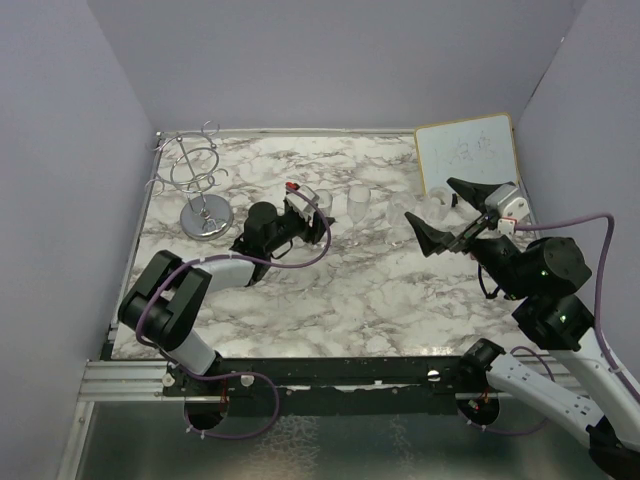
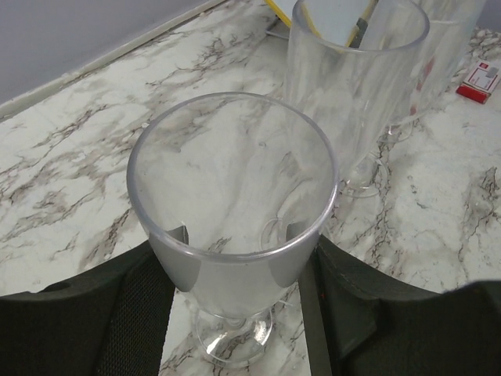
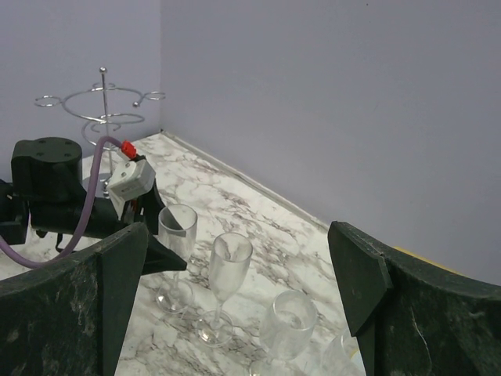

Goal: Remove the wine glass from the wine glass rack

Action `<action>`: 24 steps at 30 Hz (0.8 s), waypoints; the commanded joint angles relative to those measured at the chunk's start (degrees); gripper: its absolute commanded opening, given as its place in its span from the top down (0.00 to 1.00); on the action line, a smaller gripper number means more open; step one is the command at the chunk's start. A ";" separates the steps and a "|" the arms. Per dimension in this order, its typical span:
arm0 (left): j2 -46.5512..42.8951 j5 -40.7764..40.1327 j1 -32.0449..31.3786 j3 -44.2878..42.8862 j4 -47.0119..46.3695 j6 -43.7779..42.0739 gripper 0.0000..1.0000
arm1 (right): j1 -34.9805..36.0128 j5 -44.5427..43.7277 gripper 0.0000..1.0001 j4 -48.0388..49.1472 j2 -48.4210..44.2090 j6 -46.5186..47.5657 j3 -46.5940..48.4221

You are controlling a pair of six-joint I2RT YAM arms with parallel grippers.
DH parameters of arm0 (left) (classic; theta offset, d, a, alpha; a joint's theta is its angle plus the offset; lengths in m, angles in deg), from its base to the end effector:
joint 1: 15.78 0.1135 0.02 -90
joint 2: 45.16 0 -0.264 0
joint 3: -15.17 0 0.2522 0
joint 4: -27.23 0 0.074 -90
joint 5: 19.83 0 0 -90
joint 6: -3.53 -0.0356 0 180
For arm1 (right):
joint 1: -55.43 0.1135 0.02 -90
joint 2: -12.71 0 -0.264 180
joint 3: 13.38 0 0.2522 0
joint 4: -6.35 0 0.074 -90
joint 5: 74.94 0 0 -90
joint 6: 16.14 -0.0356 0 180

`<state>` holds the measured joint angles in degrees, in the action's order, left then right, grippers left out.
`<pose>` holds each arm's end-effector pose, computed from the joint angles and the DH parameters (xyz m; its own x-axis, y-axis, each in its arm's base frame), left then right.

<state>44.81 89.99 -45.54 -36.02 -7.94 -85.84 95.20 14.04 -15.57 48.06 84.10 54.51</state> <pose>0.2751 -0.1712 0.2128 -0.0630 0.0241 -0.9977 0.7601 0.6490 -0.0323 0.0965 0.0795 0.4221 0.2507 -0.0226 -0.9678 -0.5910 0.7882 -0.1715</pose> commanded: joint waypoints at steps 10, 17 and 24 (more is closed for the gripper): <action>0.20 -7.07 -0.42 -0.64 -1.84 2.83 0.13 | 0.30 0.61 0.00 0.61 0.53 -1.71 -0.05; -3.38 -10.10 -0.42 -0.49 2.70 1.80 0.01 | 0.25 1.15 0.00 1.20 0.63 -1.71 -0.09; -7.54 -10.87 -0.35 0.23 7.66 3.69 0.01 | 0.30 1.24 0.00 1.83 0.05 -1.53 -0.57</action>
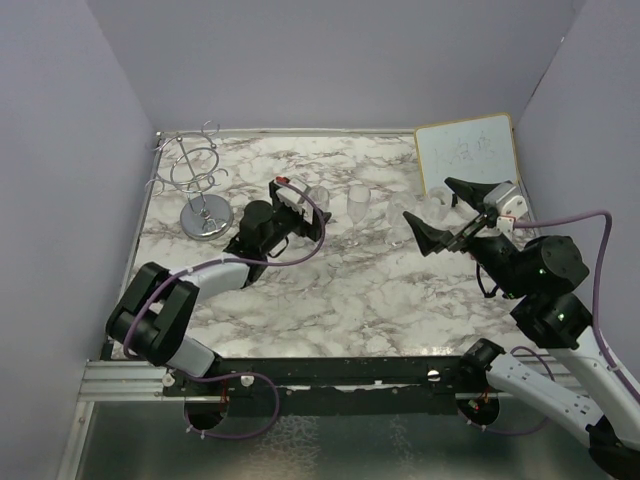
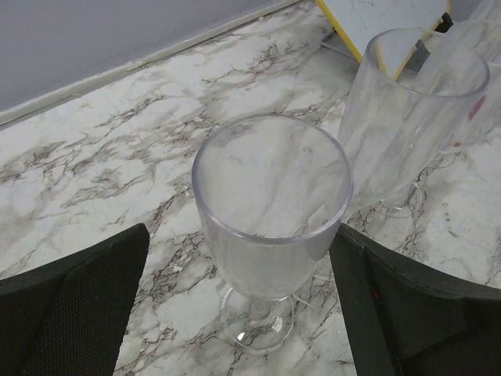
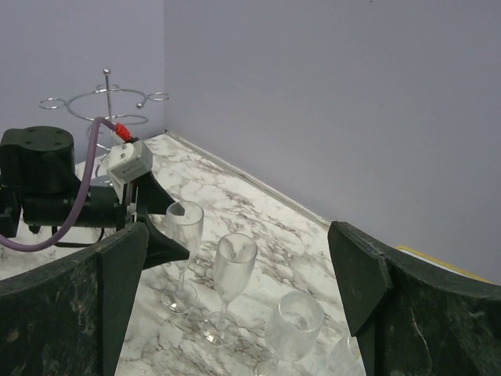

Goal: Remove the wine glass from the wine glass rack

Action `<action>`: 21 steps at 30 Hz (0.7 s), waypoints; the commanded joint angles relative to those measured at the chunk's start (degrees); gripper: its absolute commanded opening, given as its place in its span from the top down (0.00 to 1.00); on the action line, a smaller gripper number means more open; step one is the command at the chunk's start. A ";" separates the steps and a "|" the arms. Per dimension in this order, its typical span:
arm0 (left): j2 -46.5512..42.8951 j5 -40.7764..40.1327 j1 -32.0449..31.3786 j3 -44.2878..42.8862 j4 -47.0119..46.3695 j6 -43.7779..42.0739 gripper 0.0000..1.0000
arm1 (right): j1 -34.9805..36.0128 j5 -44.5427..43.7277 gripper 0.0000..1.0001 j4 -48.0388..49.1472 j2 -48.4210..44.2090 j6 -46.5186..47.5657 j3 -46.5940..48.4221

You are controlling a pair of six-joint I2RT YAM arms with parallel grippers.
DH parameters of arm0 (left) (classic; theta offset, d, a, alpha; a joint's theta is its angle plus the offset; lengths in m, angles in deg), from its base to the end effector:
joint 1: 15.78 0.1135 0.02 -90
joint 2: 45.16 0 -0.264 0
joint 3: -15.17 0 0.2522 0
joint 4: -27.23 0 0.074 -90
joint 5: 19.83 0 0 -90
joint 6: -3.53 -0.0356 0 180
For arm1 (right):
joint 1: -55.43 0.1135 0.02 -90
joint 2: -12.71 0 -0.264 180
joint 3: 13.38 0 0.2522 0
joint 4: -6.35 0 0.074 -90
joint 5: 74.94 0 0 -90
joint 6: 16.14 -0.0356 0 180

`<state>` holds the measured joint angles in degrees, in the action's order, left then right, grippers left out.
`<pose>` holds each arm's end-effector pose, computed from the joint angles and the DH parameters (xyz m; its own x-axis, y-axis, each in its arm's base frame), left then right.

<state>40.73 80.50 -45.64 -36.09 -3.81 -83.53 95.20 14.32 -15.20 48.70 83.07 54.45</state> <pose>0.2721 -0.1636 0.2267 -0.0873 -0.0081 -0.9961 0.6414 0.7647 -0.0624 0.0990 0.0818 0.4213 0.2363 -0.0115 -0.9716 -0.5998 0.7850 -0.1552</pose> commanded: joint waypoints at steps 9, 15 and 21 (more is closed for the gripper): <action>-14.44 -3.20 -0.08 3.92 12.05 3.12 0.01 | 0.28 -11.37 0.00 7.58 1.65 -12.71 -2.31; -26.13 -5.90 -0.02 4.98 21.12 6.70 0.01 | 0.30 -14.77 0.00 4.53 3.77 -10.52 0.27; -35.65 -12.42 -0.02 -1.85 33.93 10.75 0.01 | 0.27 -20.92 0.00 4.62 3.71 -11.38 0.93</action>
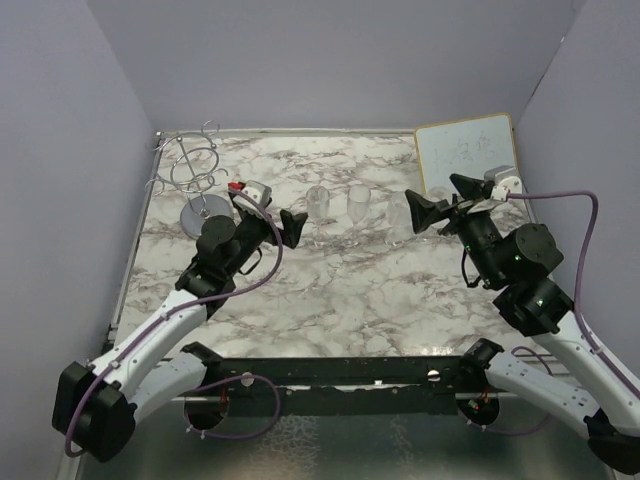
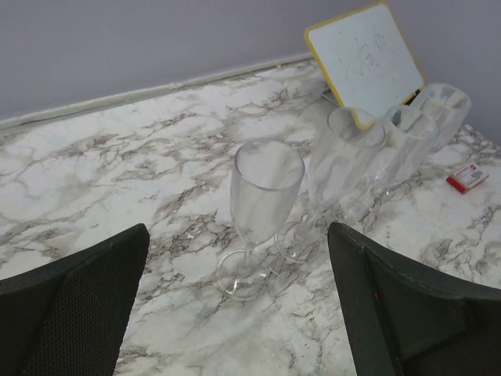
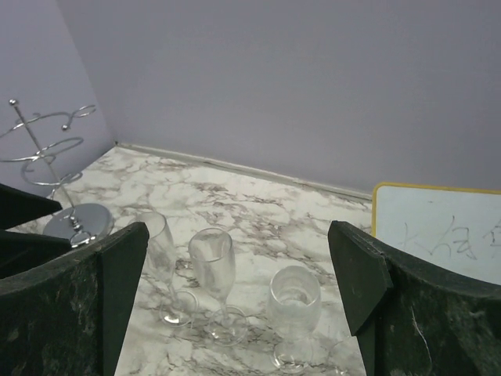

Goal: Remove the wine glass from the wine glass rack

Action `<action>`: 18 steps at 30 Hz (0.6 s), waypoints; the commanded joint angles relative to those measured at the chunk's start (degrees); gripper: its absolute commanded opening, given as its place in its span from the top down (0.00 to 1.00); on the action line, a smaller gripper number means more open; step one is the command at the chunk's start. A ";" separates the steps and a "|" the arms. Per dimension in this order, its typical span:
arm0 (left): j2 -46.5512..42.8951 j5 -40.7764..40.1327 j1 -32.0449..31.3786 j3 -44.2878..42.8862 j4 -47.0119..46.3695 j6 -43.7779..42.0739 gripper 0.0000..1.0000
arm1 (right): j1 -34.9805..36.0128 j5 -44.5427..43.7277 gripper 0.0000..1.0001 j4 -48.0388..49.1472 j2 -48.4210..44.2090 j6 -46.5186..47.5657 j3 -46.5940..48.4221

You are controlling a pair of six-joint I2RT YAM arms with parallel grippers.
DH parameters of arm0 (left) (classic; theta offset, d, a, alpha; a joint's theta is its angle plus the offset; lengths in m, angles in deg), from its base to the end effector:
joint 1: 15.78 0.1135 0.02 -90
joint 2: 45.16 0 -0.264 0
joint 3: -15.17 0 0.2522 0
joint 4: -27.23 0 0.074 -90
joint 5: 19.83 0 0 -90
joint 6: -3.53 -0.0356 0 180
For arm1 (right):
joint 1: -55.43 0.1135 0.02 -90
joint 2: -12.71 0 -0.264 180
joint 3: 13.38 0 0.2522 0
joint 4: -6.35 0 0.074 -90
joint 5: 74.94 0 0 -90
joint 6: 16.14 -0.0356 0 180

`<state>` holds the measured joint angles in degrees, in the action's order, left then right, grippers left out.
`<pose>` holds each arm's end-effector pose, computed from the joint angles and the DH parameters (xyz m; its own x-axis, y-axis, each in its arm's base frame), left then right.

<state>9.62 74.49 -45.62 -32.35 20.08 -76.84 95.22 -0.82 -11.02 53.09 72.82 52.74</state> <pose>0.1959 -0.1155 0.2971 -0.0956 -0.1375 -0.9859 0.5533 0.8160 -0.1674 0.1239 0.0905 0.4098 0.1044 0.1097 -0.9885 -0.4095 0.9105 0.0578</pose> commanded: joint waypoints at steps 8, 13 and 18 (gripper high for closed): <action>-11.17 -16.62 0.01 -18.20 17.17 4.81 0.01 | 0.27 -4.71 0.00 0.60 -3.15 0.41 4.70; -12.96 -16.84 -0.05 -25.60 20.55 1.23 0.01 | 0.28 -5.93 0.00 2.62 -5.25 -0.15 3.72; -15.78 -16.87 -0.05 -27.70 20.99 0.67 0.01 | 0.26 -7.28 0.00 2.56 -4.74 -1.35 3.76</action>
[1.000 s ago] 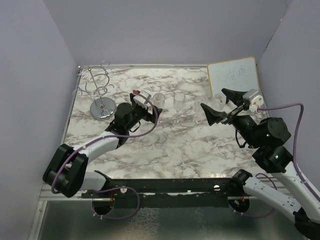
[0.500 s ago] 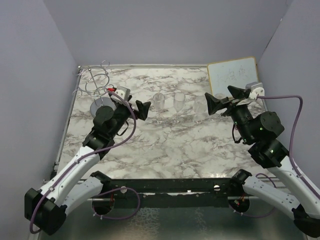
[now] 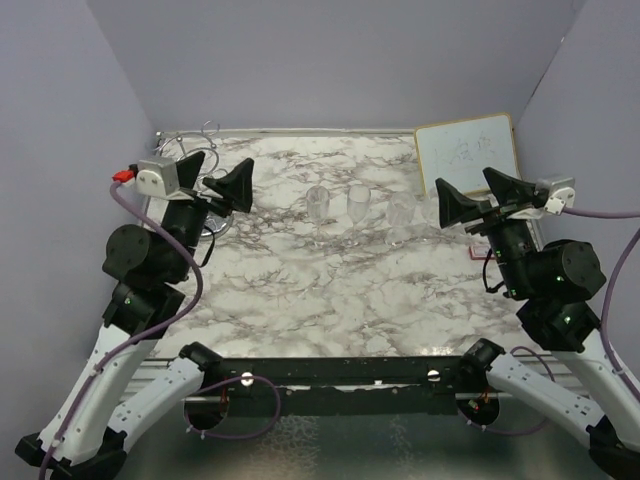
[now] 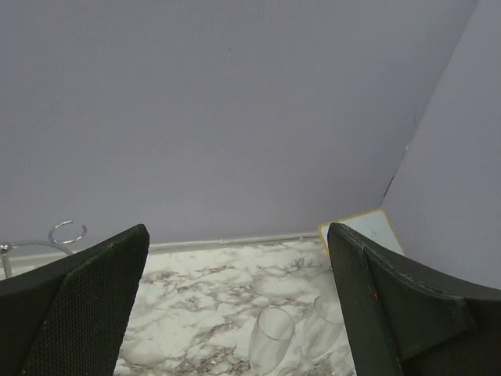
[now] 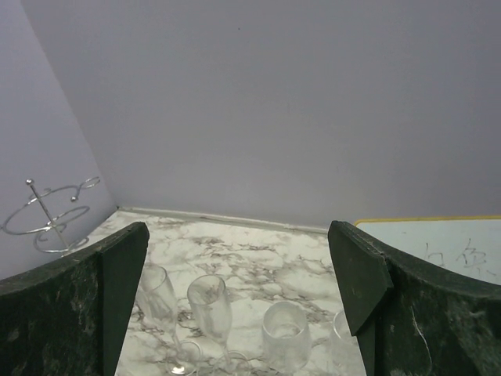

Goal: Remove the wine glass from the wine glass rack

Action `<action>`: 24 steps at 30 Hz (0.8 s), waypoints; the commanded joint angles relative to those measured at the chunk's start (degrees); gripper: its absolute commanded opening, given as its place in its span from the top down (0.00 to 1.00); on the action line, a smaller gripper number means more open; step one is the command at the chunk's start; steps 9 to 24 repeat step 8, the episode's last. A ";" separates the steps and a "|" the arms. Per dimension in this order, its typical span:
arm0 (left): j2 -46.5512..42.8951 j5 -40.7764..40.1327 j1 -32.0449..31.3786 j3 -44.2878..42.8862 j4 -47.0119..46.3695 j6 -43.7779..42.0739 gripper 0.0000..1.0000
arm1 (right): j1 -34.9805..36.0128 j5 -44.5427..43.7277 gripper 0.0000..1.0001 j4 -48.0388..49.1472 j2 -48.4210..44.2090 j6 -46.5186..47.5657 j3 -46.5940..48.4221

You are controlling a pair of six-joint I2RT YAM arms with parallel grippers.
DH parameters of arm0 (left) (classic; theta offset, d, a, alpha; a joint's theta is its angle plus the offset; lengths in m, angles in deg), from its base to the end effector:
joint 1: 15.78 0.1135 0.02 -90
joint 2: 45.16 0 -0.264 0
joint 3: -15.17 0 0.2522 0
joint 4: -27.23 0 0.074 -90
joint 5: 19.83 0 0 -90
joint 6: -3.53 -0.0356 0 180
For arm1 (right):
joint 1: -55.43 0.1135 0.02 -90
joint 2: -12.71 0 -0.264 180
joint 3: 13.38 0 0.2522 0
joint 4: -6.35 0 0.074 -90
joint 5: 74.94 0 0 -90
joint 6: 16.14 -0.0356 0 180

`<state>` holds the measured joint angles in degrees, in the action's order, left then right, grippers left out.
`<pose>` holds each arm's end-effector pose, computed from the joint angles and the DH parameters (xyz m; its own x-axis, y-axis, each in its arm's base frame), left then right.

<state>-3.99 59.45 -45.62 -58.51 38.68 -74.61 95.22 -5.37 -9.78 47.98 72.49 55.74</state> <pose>0.1210 -0.0618 0.4620 0.2355 -0.3679 -0.8995 0.3952 0.8819 -0.2572 0.0972 0.0648 0.4391 0.2256 0.2170 -0.9497 -0.3497 0.9279 0.1290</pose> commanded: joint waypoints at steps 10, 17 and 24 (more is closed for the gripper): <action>-5.37 -3.07 -0.04 0.37 2.10 -2.32 0.01 | 0.23 -2.09 0.00 1.24 2.75 -0.80 1.37; -5.37 -3.07 -0.04 0.37 2.10 -2.32 0.01 | 0.23 -2.09 0.00 1.24 2.75 -0.80 1.37; -5.37 -3.07 -0.04 0.37 2.10 -2.32 0.01 | 0.23 -2.09 0.00 1.24 2.75 -0.80 1.37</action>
